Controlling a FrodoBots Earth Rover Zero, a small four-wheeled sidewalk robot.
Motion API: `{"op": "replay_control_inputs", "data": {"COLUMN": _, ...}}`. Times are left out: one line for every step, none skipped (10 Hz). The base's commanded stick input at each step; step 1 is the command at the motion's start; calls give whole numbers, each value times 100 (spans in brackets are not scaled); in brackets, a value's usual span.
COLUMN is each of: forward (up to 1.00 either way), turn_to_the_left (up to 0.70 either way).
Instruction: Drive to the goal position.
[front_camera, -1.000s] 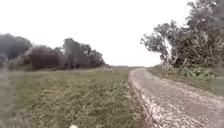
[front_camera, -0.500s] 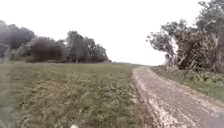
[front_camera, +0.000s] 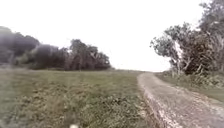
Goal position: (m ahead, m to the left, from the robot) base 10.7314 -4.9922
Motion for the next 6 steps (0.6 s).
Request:
{"op": "replay_control_inputs", "data": {"forward": 65, "turn_to_the_left": 0}}
{"op": "replay_control_inputs", "data": {"forward": 65, "turn_to_the_left": 0}}
{"op": "replay_control_inputs", "data": {"forward": 65, "turn_to_the_left": 0}}
{"op": "replay_control_inputs", "data": {"forward": 65, "turn_to_the_left": 0}}
{"op": "replay_control_inputs", "data": {"forward": 65, "turn_to_the_left": 0}}
{"op": "replay_control_inputs", "data": {"forward": 65, "turn_to_the_left": 0}}
